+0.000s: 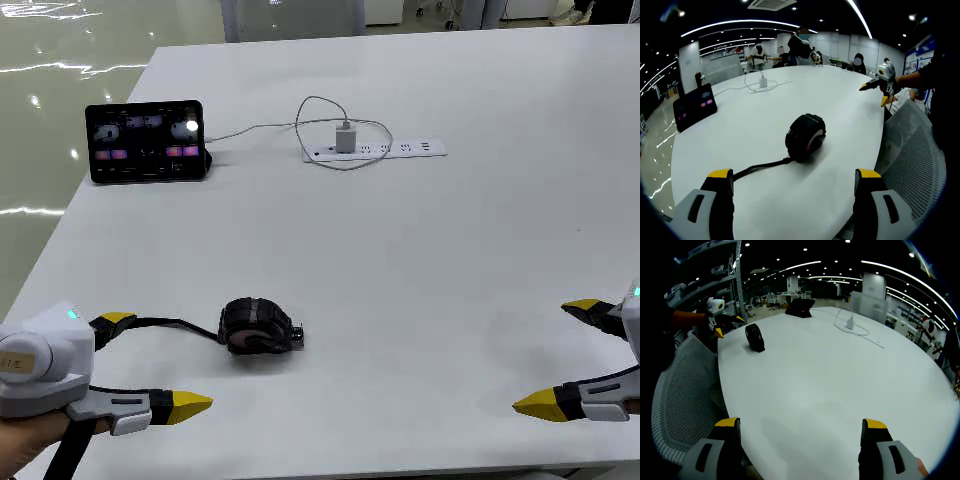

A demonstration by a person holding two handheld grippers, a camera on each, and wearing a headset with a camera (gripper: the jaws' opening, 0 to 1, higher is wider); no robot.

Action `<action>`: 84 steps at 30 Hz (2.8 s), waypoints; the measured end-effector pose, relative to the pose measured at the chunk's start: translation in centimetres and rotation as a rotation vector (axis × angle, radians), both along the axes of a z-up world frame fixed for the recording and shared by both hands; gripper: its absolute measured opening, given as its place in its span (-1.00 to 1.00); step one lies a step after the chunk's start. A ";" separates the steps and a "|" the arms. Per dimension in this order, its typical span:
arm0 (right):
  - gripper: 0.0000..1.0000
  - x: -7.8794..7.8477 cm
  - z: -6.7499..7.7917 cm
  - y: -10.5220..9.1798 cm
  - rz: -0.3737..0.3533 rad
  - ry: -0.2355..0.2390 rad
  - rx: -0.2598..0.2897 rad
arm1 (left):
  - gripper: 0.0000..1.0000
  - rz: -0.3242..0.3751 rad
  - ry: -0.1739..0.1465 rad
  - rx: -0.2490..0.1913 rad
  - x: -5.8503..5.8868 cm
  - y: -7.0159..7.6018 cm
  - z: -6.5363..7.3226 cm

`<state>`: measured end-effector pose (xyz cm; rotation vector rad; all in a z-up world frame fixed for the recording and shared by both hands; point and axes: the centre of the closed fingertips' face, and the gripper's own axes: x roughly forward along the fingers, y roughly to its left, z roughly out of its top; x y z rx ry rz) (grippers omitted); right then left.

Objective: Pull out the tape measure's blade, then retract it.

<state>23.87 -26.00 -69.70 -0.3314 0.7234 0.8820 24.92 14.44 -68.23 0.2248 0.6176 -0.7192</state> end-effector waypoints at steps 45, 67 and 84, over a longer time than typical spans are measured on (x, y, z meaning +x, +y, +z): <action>0.99 1.5 0.9 2.5 0.112 -0.080 0.023 | 0.98 -0.184 0.012 0.121 1.4 -0.9 0.2; 0.99 2.3 0.8 6.6 0.262 -0.089 0.046 | 0.98 -0.410 0.073 0.237 3.4 -4.1 0.0; 0.99 3.2 0.4 9.7 0.355 -0.060 0.043 | 0.94 -0.562 0.066 0.346 4.6 -7.2 -1.6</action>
